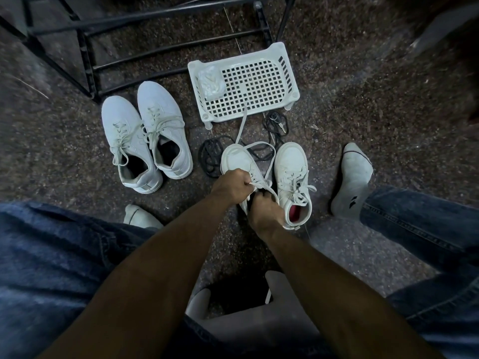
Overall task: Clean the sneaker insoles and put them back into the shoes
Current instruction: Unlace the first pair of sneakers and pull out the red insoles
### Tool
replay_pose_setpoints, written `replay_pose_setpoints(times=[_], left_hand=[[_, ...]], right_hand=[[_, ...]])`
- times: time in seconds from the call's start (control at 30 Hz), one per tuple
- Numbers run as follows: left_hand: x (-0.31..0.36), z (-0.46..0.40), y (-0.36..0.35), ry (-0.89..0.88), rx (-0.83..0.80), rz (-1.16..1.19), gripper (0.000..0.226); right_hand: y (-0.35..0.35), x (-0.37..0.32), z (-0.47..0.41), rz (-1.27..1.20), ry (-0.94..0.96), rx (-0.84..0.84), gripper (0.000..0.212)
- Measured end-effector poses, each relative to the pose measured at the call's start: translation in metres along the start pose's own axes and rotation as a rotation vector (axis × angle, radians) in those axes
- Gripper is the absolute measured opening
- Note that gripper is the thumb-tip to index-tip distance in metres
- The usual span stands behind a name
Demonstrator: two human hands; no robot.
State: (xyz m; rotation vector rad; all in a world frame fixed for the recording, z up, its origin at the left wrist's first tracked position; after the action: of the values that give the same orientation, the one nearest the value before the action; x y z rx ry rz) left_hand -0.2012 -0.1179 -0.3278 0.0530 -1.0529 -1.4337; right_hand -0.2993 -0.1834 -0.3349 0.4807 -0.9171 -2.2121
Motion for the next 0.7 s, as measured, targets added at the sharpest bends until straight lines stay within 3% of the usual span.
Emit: replay_pose_setpoints(times=[0.17, 0.37, 0.7], left_hand=[[0.001, 0.001, -0.002, -0.004, -0.007, -0.001, 0.017], [0.003, 0.001, -0.004, -0.009, -0.018, -0.007, 0.016], [0.003, 0.0, -0.004, -0.011, 0.003, 0.021, 0.012]], right_hand=[[-0.001, 0.002, 0.006, -0.06, -0.024, -0.013, 0.038], [0.0, 0.0, 0.002, -0.094, -0.043, -0.069, 0.057], [0.0, -0.001, -0.006, 0.02, 0.042, -0.051, 0.051]])
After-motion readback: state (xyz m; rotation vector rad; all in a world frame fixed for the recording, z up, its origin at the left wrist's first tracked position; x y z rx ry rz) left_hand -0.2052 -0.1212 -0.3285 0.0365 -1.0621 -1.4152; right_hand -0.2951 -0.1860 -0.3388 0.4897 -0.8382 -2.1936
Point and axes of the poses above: each hand's wrist, its own z-axis away from the middle knuckle, its own y-axis out of the back of the hand, x = y × z, the point moved 4 cm from there along -z, towards the middle knuckle, and after that the axes turned 5 degrees about -y, right-handed, at the moved point
